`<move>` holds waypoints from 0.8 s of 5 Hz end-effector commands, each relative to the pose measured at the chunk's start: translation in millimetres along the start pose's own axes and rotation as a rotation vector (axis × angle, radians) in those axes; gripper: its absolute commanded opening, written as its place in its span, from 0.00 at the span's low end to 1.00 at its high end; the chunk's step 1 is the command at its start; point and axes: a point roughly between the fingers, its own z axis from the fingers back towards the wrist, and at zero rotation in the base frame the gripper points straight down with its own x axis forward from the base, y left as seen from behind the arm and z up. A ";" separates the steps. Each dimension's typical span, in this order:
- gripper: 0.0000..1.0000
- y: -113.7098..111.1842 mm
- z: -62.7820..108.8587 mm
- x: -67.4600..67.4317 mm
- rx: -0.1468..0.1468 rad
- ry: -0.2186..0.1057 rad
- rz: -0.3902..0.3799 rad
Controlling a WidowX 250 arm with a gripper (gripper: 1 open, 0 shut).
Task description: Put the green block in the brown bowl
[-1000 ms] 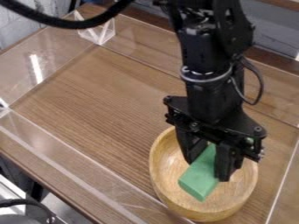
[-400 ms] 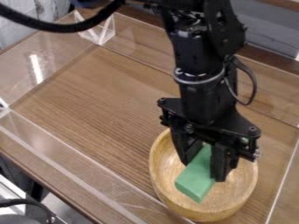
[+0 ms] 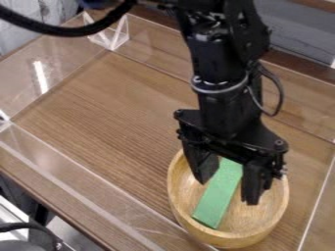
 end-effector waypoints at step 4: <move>1.00 16.1 15.1 5.8 -0.018 -0.018 0.016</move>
